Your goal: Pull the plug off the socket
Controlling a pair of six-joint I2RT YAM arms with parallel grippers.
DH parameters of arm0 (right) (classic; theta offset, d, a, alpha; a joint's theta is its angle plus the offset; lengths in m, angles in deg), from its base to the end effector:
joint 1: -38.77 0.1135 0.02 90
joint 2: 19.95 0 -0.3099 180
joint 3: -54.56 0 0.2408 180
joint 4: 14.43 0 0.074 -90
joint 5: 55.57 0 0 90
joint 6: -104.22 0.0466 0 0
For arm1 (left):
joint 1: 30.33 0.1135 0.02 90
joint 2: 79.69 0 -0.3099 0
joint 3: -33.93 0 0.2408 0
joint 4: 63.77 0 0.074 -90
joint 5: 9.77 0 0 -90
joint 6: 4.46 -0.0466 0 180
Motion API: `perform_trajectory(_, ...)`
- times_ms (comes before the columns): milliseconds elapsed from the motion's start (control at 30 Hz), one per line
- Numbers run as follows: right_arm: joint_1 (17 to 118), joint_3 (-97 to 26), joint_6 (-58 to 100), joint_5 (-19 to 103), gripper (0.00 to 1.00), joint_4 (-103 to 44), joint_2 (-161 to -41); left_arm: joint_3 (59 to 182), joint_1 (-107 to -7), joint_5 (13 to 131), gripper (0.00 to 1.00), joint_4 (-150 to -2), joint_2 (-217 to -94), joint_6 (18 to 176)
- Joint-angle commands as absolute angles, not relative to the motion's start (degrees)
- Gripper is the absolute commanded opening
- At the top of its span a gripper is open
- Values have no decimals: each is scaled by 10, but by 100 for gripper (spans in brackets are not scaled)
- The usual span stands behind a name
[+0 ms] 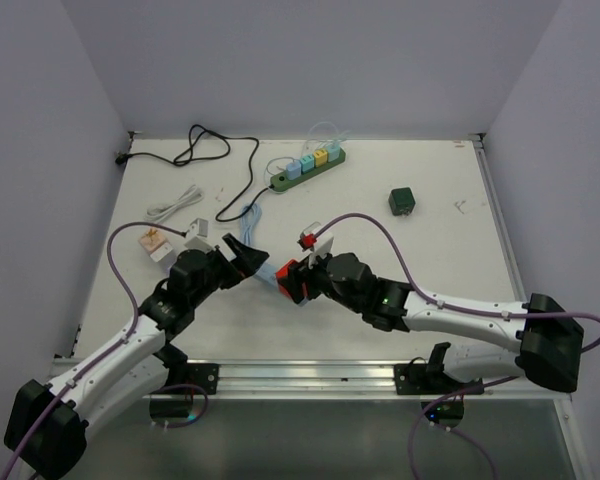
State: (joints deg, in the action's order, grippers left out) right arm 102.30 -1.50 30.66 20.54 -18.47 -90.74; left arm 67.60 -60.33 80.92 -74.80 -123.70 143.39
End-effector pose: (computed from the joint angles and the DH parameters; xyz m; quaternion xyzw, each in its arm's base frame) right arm 0.1276 0.2312 0.3066 -0.2578 0.7679 0.2961 0.5061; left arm 0.1270 -0.0727 0.2416 -0.2021 0.8008 -0.3875 0.4095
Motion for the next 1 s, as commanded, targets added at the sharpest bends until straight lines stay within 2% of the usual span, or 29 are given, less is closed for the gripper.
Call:
perform_trajectory(0, 1025, -14, 300, 136, 0, -82, -875, 702, -601, 827, 100, -815, -1235, 1460)
perform_trajectory(267, 1029, 4, 314, 136, 0, -24, -867, 662, -600, 762, 100, -754, -1243, 1533)
perform_trajectory(600, 1083, -7, 326, 152, 0, 26, -896, 646, -602, 732, 100, -668, -1347, 1557)
perform_trajectory(633, 1087, -9, 328, 161, 0, 30, -899, 643, -602, 733, 97, -662, -1352, 1557)
perform_trajectory(700, 1093, -11, 335, 169, 0, 33, -906, 640, -602, 748, 89, -646, -1364, 1551)
perform_trajectory(800, 1095, -8, 341, 174, 0, 31, -907, 654, -601, 779, 60, -651, -1365, 1521)
perform_trajectory(833, 1095, -5, 341, 164, 0, 24, -906, 658, -601, 789, 36, -659, -1362, 1511)
perform_trajectory(900, 1095, -4, 339, 155, 0, 9, -905, 667, -602, 822, 19, -671, -1343, 1477)
perform_trajectory(933, 1095, -1, 341, 148, 0, -5, -906, 670, -602, 833, 7, -677, -1335, 1466)
perform_trajectory(967, 1095, -2, 344, 142, 0, -13, -909, 675, -602, 858, 3, -691, -1320, 1445)
